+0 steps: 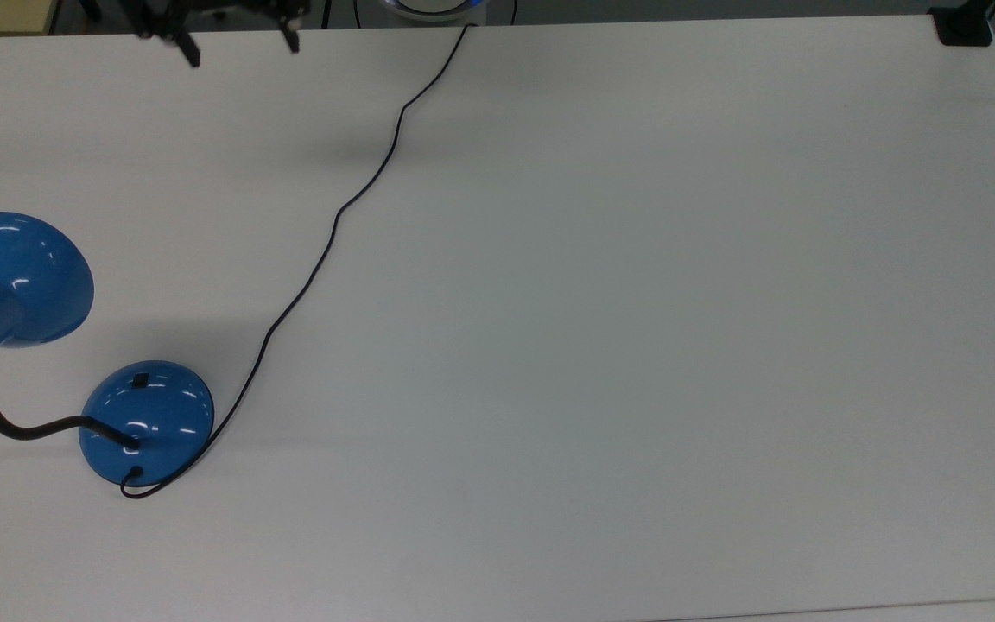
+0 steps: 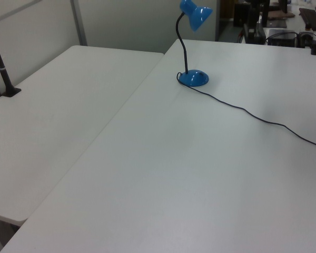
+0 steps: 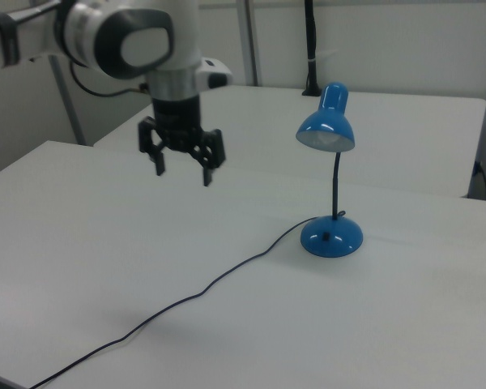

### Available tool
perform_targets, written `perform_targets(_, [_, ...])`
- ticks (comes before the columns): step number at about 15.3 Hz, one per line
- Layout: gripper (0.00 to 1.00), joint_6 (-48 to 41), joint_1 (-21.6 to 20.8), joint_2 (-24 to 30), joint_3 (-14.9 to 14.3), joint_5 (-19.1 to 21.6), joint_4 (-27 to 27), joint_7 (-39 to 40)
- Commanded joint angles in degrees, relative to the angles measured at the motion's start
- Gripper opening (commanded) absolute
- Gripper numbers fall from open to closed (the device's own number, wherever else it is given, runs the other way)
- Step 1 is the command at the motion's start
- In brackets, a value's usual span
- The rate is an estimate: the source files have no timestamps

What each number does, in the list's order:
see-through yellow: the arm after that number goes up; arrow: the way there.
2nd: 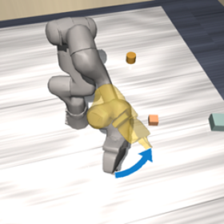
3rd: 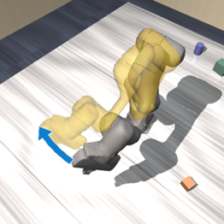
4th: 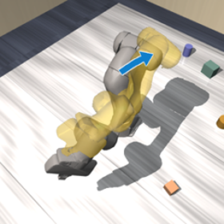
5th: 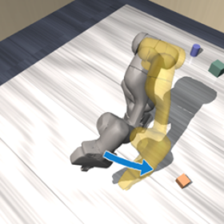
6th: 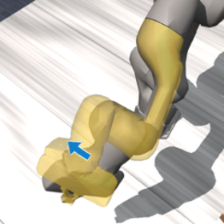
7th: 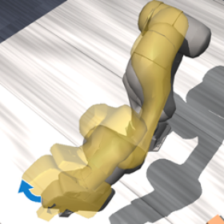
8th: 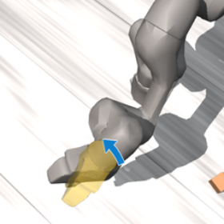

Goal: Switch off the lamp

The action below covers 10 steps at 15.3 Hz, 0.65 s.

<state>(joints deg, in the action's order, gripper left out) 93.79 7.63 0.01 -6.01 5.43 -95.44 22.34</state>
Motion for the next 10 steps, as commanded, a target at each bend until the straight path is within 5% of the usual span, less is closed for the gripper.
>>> perform_targets(1, [1.0,-1.0,-8.2,2.8,-0.8,-1.2,-2.5,-8.4])
perform_targets(4, [1.0,2.6,-11.6,2.4,-0.8,-4.5,-2.5,-16.4])
perform_targets(10, [1.0,4.2,-11.3,1.6,-0.8,-4.6,-1.3,-16.8])
